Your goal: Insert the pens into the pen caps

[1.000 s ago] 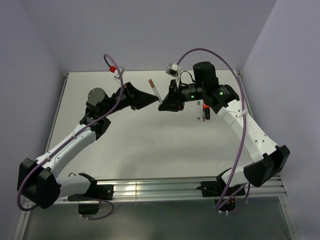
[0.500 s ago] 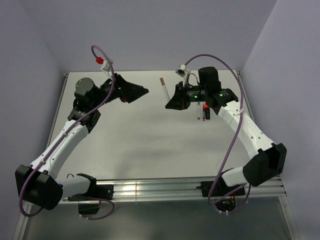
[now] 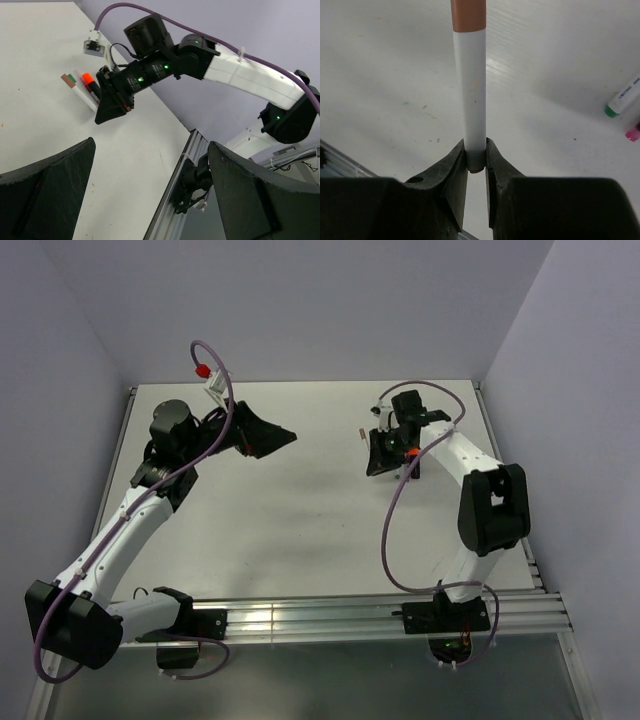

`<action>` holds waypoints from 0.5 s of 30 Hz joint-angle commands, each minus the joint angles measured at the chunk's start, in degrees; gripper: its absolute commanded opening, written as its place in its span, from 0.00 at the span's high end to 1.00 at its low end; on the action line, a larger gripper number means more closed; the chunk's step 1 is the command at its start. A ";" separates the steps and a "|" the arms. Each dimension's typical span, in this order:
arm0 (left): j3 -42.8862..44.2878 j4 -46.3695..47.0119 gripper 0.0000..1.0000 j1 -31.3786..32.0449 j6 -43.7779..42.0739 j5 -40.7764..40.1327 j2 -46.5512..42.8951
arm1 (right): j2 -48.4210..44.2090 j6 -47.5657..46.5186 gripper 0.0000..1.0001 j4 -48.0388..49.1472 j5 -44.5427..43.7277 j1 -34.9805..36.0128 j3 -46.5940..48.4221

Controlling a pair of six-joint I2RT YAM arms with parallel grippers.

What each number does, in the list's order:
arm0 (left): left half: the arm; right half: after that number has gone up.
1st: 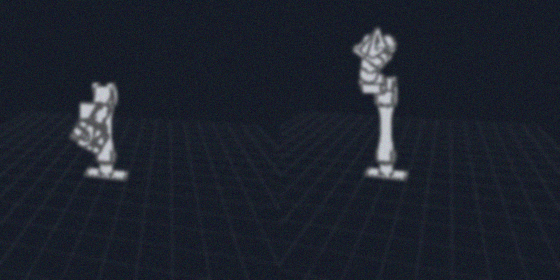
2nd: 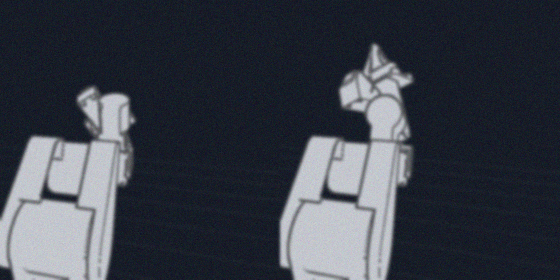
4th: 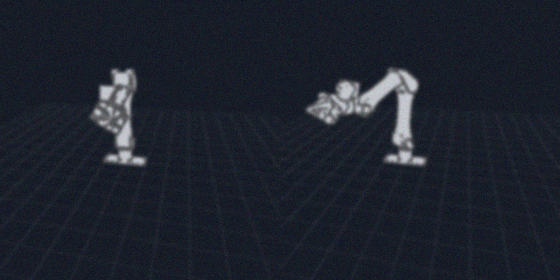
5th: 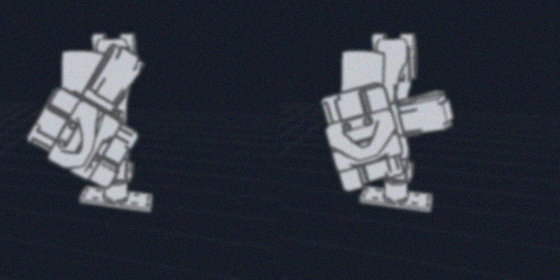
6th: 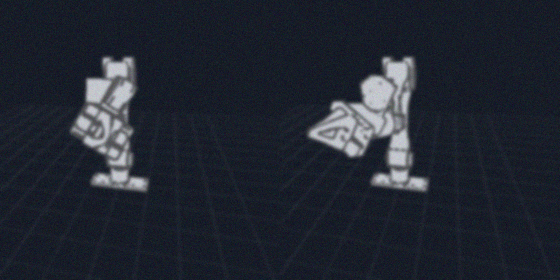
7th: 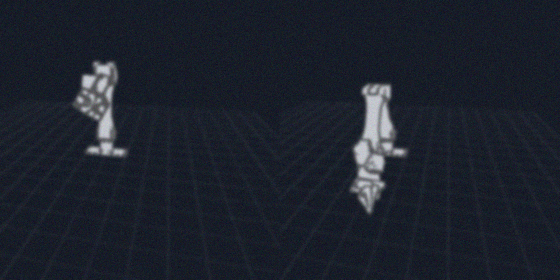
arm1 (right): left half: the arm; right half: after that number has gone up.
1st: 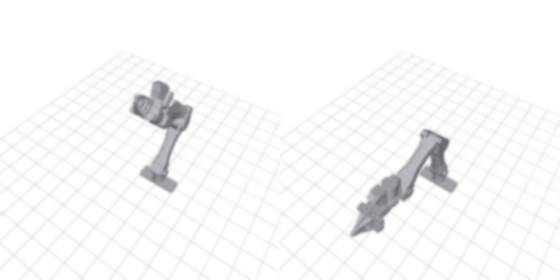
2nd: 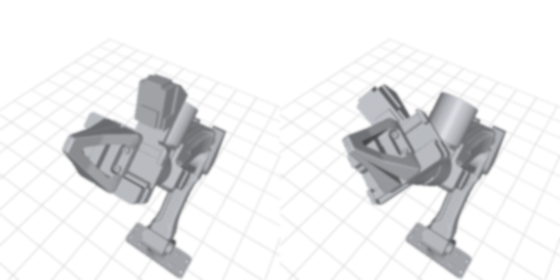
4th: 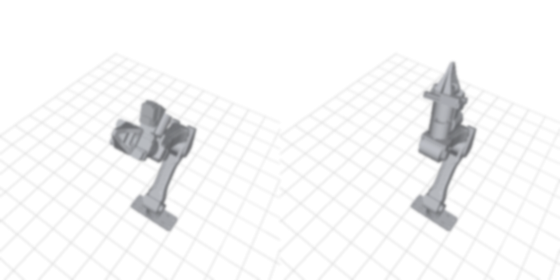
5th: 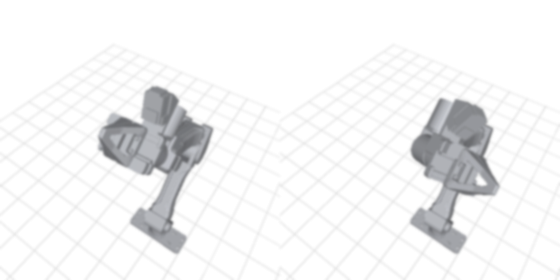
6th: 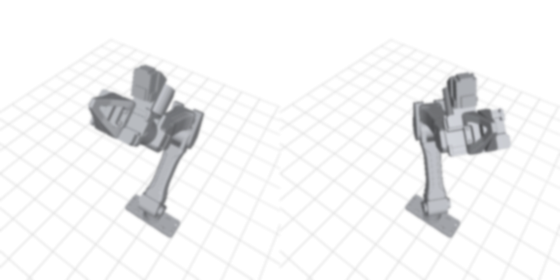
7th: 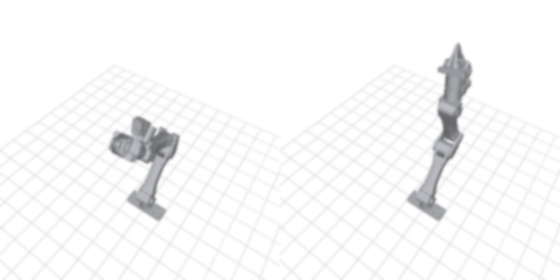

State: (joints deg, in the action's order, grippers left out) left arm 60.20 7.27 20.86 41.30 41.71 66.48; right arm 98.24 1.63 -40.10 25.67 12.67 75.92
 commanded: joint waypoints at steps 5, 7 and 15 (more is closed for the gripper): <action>-0.88 -0.94 0.01 -0.21 -0.96 -1.28 -2.14 | 10.48 1.71 1.00 -4.29 -7.12 -2.56 5.03; -0.97 -1.55 0.00 -0.12 -1.22 -1.02 -2.40 | 12.06 1.71 1.00 -4.73 -8.96 -3.00 5.90; -2.02 0.03 0.01 -0.12 -0.69 -0.41 -1.97 | 15.32 3.20 1.00 -5.25 -11.43 -5.10 10.03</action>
State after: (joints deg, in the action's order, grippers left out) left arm 58.39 5.28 20.82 41.15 40.97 65.71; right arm 113.16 3.64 -44.77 16.29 8.67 81.87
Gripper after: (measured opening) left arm 0.994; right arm 0.239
